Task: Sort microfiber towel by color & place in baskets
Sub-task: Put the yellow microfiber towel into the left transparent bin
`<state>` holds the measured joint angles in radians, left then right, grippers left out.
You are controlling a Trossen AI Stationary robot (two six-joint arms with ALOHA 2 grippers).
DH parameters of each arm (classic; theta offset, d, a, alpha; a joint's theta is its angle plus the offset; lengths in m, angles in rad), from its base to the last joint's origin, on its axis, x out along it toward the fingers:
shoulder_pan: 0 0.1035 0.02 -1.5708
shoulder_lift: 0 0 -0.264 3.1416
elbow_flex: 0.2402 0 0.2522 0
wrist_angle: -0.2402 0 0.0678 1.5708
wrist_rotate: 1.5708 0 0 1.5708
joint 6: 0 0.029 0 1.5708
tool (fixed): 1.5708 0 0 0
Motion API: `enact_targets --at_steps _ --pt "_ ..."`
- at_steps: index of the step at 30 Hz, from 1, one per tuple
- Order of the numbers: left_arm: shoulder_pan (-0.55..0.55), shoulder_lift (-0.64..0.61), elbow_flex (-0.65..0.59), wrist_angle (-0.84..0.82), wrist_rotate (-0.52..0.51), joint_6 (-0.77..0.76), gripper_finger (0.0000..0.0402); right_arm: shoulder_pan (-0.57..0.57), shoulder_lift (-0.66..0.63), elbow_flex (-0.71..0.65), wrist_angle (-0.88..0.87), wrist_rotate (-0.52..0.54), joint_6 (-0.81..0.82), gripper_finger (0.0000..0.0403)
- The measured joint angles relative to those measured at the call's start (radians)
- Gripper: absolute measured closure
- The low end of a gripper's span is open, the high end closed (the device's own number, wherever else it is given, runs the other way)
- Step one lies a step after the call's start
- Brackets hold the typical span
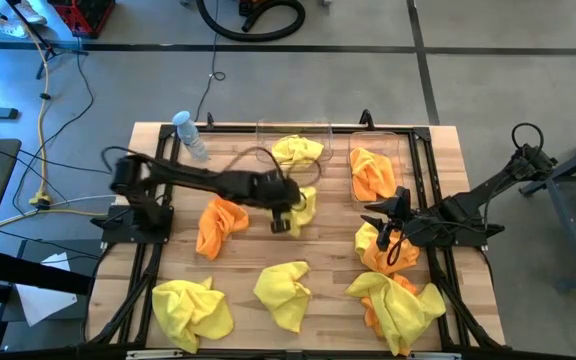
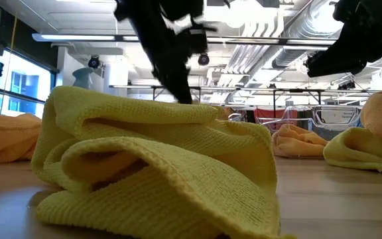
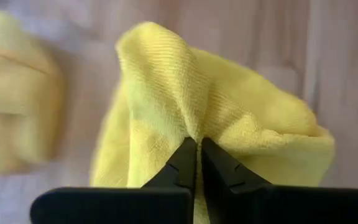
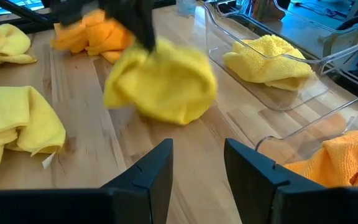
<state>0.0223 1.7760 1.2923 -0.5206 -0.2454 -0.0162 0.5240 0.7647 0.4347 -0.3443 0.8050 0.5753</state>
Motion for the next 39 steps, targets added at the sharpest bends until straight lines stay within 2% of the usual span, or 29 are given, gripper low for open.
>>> enact_targets --at_steps 6,10,13,17,19,22,33,39 --pt "0.051 -0.195 0.0 0.005 -0.105 0.073 0.0401 0.0 0.0 0.0 -0.007 0.0 0.0 0.0265" --pt "0.12 -0.287 0.0 0.048 -0.138 0.105 0.0401 0.0 0.0 0.0 -0.01 0.0 0.0 0.0265" --pt "0.183 -0.323 0.001 0.12 -0.122 0.148 0.0401 0.0 0.0 0.0 -0.01 0.0 0.0 0.0265" --pt "0.274 -0.323 0.001 0.234 -0.028 0.191 0.0401 0.0 0.0 0.0 -0.01 0.003 0.0 0.0265" --pt "0.316 -0.305 0.011 0.269 0.036 0.191 0.0401 0.0 0.0 0.0 -0.01 0.01 -0.001 0.0265" --pt "0.365 -0.251 0.05 0.235 0.084 0.171 0.0401 0.0 0.0 0.0 -0.011 0.015 -0.006 0.0265" --pt "0.465 -0.008 0.21 -0.05 0.087 0.229 0.0401 0.0 0.0 0.0 -0.031 0.015 -0.009 0.0265" --pt "0.471 0.111 0.229 -0.065 0.089 0.236 0.0401 0.0 0.0 0.0 -0.033 0.015 -0.008 0.0265"
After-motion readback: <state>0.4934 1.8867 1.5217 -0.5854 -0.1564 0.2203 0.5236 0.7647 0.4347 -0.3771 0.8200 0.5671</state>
